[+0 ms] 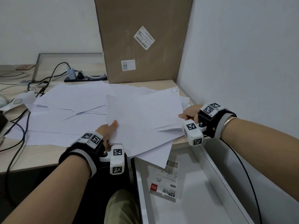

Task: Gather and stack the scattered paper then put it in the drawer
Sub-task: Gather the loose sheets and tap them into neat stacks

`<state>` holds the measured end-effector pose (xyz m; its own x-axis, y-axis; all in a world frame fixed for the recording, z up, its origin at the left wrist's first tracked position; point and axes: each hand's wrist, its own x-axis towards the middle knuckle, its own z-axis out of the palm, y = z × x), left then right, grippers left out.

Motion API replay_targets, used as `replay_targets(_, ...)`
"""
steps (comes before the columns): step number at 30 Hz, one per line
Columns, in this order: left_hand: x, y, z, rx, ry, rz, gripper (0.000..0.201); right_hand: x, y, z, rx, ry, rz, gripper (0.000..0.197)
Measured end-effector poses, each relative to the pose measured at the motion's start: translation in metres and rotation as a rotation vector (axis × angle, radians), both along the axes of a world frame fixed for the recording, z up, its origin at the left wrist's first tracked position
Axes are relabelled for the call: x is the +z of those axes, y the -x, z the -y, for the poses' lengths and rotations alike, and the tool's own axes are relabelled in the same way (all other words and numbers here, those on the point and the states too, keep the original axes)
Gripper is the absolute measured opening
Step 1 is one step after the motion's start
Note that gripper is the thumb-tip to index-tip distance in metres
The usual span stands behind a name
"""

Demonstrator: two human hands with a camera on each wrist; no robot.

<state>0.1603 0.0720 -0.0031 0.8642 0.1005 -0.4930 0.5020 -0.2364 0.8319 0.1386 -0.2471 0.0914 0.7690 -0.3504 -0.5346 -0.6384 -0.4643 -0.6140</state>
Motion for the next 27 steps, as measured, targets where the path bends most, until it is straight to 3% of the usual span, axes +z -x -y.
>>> replay_targets(2, -0.033, -0.03, -0.016, -0.018, -0.035, 0.026, 0.102, -0.002, 0.002, 0.002, -0.109, -0.139, 0.092, 0.034)
replay_targets(5, -0.005, -0.008, -0.004, -0.058, -0.048, -0.003, 0.097, -0.009, 0.009, -0.009, -0.205, -0.441, 0.183, 0.016)
replay_targets(7, -0.015, -0.014, -0.008, -0.074, -0.04, -0.022, 0.102, -0.017, 0.018, -0.028, -0.21, -0.637, 0.174, 0.008)
replay_targets(9, -0.03, -0.028, -0.016, -0.094, -0.011, -0.089, 0.123, -0.026, 0.025, -0.054, -0.176, -0.758, 0.136, 0.005)
replay_targets(11, -0.024, -0.025, -0.016, -0.097, 0.024, -0.122, 0.119, -0.037, 0.028, -0.083, -0.12, -0.835, 0.084, 0.008)
replay_targets(13, 0.006, -0.001, -0.005, -0.089, 0.078, -0.133, 0.097, -0.046, 0.031, -0.108, -0.072, -0.841, 0.052, 0.014)
replay_targets(16, 0.028, 0.02, 0.006, -0.162, 0.116, -0.14, 0.093, -0.05, 0.037, -0.131, -0.021, -0.798, 0.02, 0.008)
replay_targets(20, 0.032, 0.021, 0.015, -0.223, 0.156, -0.142, 0.044, -0.053, 0.037, -0.136, 0.07, -0.714, -0.027, 0.016)
replay_targets(24, 0.029, 0.019, 0.021, -0.112, -0.002, -0.112, 0.037, -0.047, 0.036, -0.114, 0.134, -0.538, 0.039, 0.026)
replay_targets(27, 0.027, 0.016, 0.022, -0.002, 0.007, -0.053, 0.041, -0.044, 0.032, -0.077, 0.009, -0.414, 0.199, 0.028)
